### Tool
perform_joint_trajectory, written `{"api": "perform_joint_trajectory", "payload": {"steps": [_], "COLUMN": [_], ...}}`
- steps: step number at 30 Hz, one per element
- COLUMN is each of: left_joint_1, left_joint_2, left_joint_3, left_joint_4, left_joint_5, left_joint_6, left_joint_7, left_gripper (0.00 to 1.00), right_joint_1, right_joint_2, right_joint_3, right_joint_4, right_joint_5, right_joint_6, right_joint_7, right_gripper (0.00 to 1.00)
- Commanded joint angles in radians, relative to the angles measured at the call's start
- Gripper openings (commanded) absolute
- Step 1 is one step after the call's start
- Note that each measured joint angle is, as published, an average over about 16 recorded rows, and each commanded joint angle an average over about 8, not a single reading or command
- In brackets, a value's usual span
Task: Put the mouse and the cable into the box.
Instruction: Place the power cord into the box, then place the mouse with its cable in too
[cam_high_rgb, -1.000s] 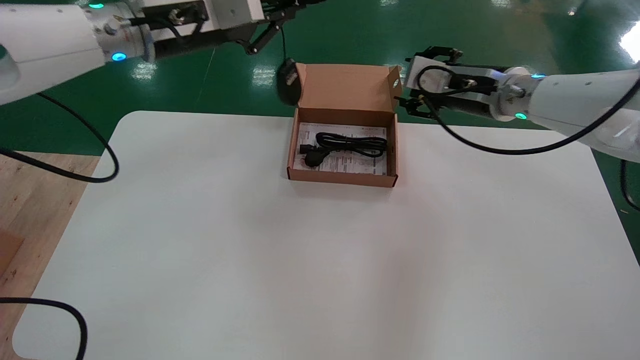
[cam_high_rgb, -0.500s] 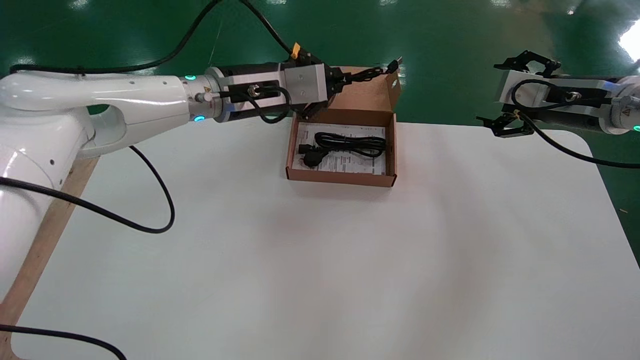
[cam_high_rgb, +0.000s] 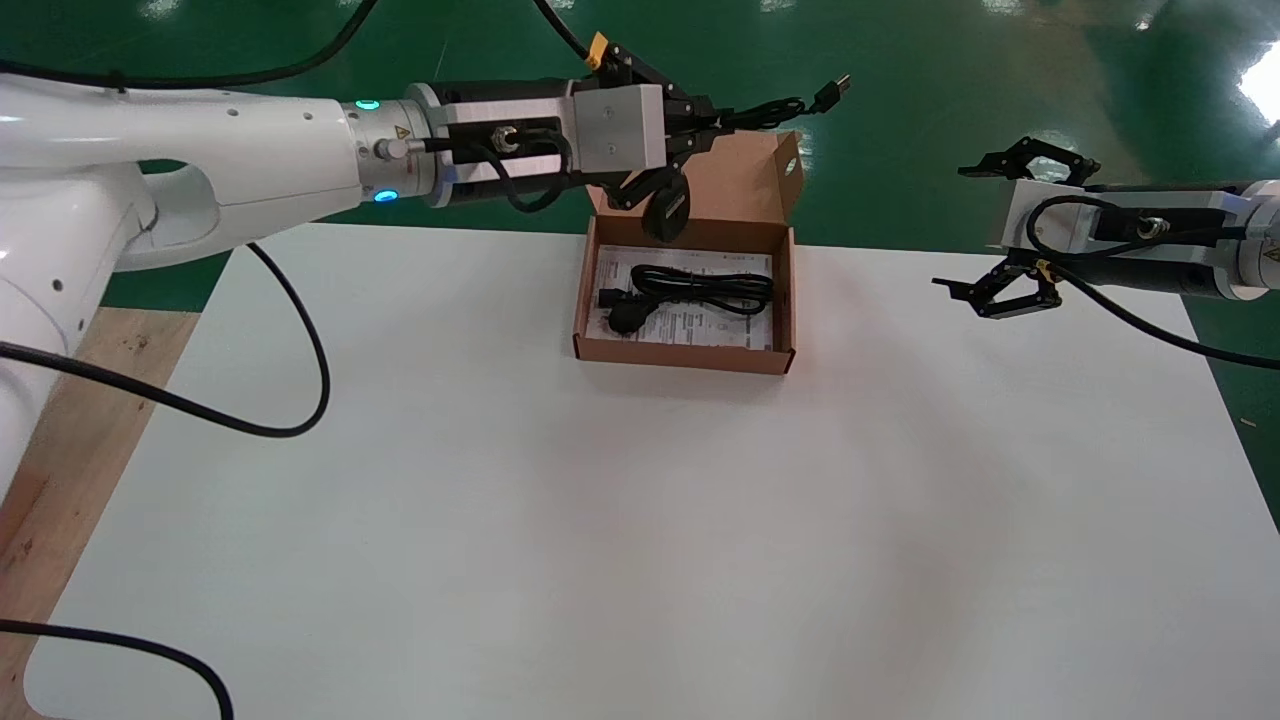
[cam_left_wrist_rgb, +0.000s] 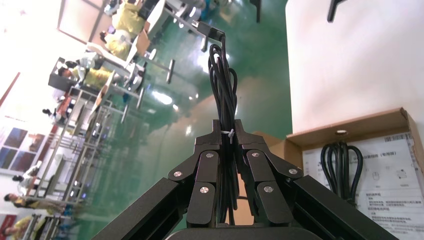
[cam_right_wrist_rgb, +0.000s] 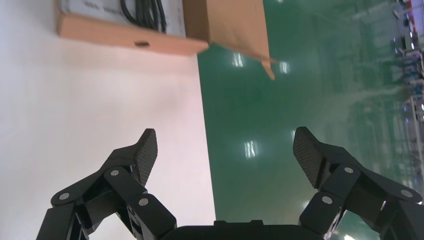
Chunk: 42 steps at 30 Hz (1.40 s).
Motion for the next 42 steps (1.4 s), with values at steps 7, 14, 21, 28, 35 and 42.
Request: {"api": "perform_joint_trajectory", "payload": {"steps": [7,14,21,28,35,42], "left_joint_1": [0.027,0.103,0.154,0.175,0.183,0.181], "left_joint_2": [0.004,0.015,0.016,0.015,0.015,0.014], "left_joint_3": [0.012,0.016,0.038,0.086,0.109,0.103], "left_joint_4": [0.052,0.072,0.04,-0.018,-0.038,-0.034], "left_joint_5": [-0.015,-0.049,-0.078,-0.078,-0.078,-0.077], "left_joint_6": [0.004,-0.098,-0.176,-0.212,-0.229,-0.224], "left_joint_7": [-0.018,-0.163,-0.344,-0.414,-0.42,-0.418], "left_gripper": [0.0,0.0,0.0,0.59,1.0,1.0], "right_joint_1": [0.011,0.03,0.045,0.052,0.055,0.054], "right_joint_2": [0.007,0.03,0.053,0.068,0.075,0.073], "right_joint_3": [-0.001,-0.01,-0.019,-0.024,-0.025,-0.025], "right_joint_4": [-0.003,-0.01,-0.017,-0.021,-0.024,-0.024], "right_joint_5": [-0.001,-0.013,-0.026,-0.033,-0.034,-0.035], "right_joint_6": [-0.066,-0.093,-0.115,-0.132,-0.14,-0.138], "right_joint_7": [-0.004,-0.008,-0.005,-0.003,-0.001,-0.001], "right_gripper": [1.0,1.0,1.0,1.0,1.0,1.0]}}
